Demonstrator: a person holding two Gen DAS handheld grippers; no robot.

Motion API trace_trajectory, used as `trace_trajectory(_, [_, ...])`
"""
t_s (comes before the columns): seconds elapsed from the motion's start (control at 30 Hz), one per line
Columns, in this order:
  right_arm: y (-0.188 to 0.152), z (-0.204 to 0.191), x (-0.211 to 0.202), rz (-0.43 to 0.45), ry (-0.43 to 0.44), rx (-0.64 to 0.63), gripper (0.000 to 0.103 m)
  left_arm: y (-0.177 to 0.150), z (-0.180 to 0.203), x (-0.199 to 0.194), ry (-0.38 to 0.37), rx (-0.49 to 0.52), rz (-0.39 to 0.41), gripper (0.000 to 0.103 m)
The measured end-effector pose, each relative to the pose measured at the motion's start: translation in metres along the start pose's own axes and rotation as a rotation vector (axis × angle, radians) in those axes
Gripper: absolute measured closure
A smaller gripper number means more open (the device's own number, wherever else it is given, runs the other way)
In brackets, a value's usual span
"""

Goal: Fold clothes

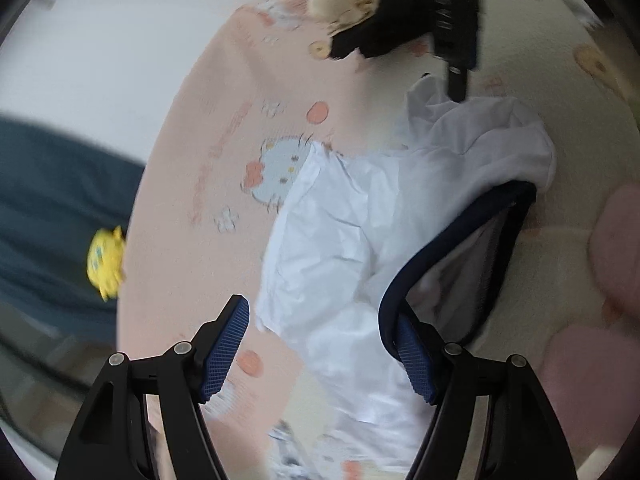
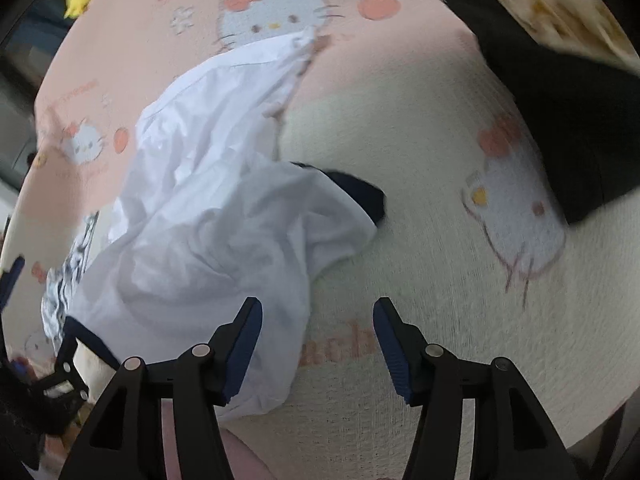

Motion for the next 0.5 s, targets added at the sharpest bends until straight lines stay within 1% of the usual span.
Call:
trace_trajectory(0.03, [0.003, -0.003, -0.001, 0.003, -0.009, -0.018, 0.044, 0.001, -0.004, 0.001, 0.014, 0.026, 0.012, 0.033])
trace_trajectory(0.07, [0.006, -0.005, -0.002, 0.007, -0.018, -0.034, 0.04, 0.002, -0.007, 0.001, 0.022, 0.044, 0.023, 0.033])
trace_trajectory(0.13, [0.01, -0.008, -0.002, 0.013, -0.033, -0.057, 0.039, 0.004, -0.014, 0.003, 0.023, 0.058, 0.043, 0.033])
trace_trajectory(0.27, [0.013, -0.005, 0.002, 0.02, -0.02, -0.031, 0.039, 0.008, -0.026, 0.008, -0.018, 0.035, 0.055, 0.033])
trace_trajectory(0.4, [0.015, -0.007, 0.007, 0.021, -0.012, -0.022, 0.039, 0.001, -0.035, -0.003, -0.098, -0.017, 0.031, 0.033])
trace_trajectory(0.5, [0.012, -0.01, 0.008, 0.008, 0.012, -0.034, 0.039, -0.007, -0.037, -0.011, -0.1, -0.018, 0.031, 0.033])
Point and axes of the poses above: each gripper's, at about its wrist camera, not at the fingertips, and x roughly the way its jaws point, z to its right, y to its top, the point moved 1 cm from there along x, roughly the way its jaws point, and after that the axes turned 10 degrees about -z, right-handed, at the moved point
